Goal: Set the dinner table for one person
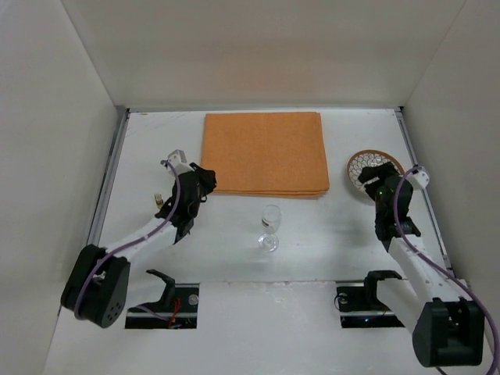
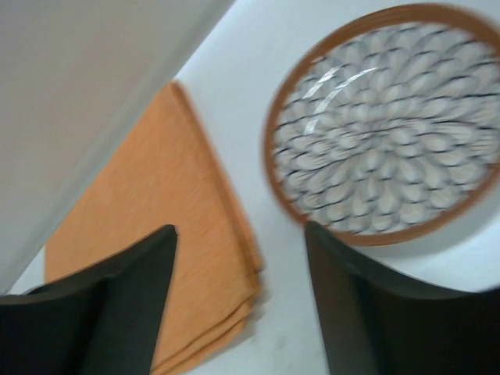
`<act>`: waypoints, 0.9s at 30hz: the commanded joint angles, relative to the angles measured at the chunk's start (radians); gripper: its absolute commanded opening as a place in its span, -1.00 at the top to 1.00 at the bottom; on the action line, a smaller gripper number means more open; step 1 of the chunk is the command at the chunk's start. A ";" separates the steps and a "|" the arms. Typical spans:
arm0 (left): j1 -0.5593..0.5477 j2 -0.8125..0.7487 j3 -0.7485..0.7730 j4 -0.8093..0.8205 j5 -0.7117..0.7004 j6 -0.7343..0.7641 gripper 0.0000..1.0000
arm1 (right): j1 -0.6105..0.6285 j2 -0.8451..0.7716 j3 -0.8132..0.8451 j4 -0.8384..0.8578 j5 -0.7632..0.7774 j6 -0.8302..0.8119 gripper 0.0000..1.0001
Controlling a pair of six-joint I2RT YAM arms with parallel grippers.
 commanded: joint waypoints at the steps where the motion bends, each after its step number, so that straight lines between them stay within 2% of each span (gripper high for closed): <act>1: -0.032 -0.104 -0.056 0.051 -0.044 0.002 0.61 | -0.113 0.008 -0.044 -0.052 0.028 0.006 -0.62; 6: -0.061 -0.181 -0.113 0.069 0.065 0.005 0.35 | -0.228 0.089 -0.073 -0.056 0.095 0.022 -0.60; 10: -0.104 -0.202 -0.171 0.142 0.026 0.028 0.16 | -0.304 0.172 -0.058 -0.007 0.023 0.059 -0.54; 14: -0.147 -0.222 -0.205 0.199 0.010 0.056 0.04 | -0.348 0.273 -0.044 0.081 -0.035 0.086 -0.41; 21: -0.184 -0.166 -0.215 0.279 0.006 0.095 -0.01 | -0.426 0.457 -0.018 0.273 -0.204 0.141 -0.21; 27: -0.187 -0.121 -0.208 0.282 -0.039 0.102 -0.03 | -0.457 0.562 0.011 0.332 -0.244 0.169 -0.01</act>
